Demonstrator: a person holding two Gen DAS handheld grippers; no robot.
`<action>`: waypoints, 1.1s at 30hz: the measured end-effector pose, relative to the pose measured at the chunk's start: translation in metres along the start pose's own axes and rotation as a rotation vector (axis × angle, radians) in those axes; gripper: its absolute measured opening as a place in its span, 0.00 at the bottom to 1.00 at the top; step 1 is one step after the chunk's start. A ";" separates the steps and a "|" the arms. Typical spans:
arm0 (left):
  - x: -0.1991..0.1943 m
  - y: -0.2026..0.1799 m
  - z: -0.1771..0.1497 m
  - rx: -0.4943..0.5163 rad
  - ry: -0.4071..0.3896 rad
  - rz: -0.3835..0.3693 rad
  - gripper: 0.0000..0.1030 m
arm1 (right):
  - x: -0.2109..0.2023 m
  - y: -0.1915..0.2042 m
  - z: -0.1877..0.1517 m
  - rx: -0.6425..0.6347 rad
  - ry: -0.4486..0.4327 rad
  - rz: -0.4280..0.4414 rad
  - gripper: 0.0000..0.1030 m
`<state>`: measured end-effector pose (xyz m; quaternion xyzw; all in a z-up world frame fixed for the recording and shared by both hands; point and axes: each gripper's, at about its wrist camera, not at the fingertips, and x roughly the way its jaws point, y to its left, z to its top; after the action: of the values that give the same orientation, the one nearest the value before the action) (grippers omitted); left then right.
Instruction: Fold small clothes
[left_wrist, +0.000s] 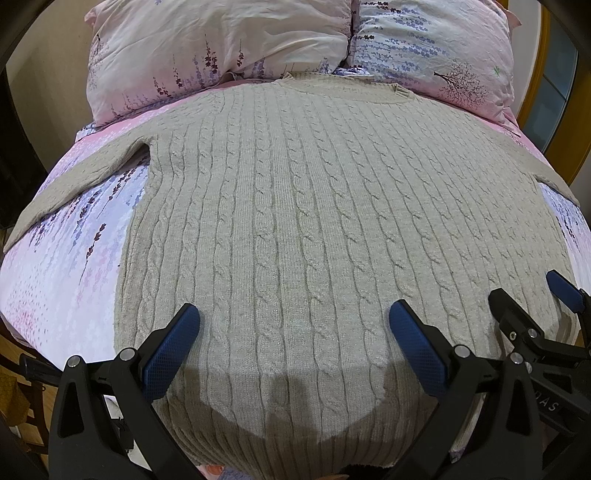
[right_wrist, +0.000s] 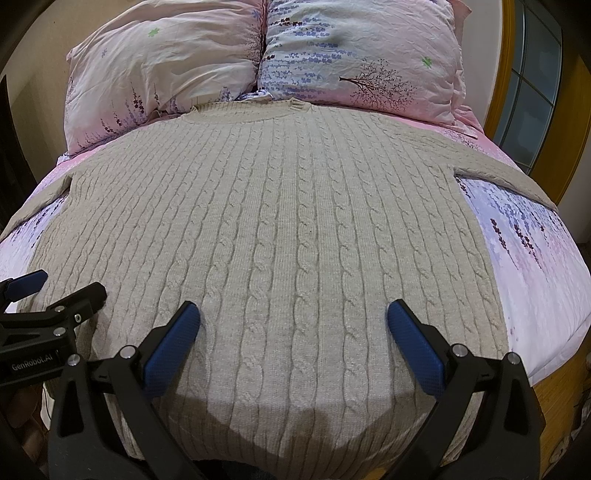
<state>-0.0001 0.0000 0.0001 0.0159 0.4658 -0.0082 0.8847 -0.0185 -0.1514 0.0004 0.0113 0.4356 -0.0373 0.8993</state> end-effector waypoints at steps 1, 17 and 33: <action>0.000 0.000 0.000 0.000 0.000 0.000 0.99 | 0.000 0.000 0.000 0.000 0.000 0.000 0.98; 0.000 0.000 0.000 0.000 0.000 0.000 0.99 | -0.001 0.000 0.000 0.000 0.000 0.000 0.98; -0.002 0.002 0.001 0.000 0.006 0.000 0.99 | 0.001 0.000 0.002 -0.019 0.002 0.011 0.98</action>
<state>-0.0004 0.0017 0.0030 0.0158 0.4682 -0.0082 0.8834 -0.0160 -0.1512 0.0005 0.0051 0.4368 -0.0280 0.8991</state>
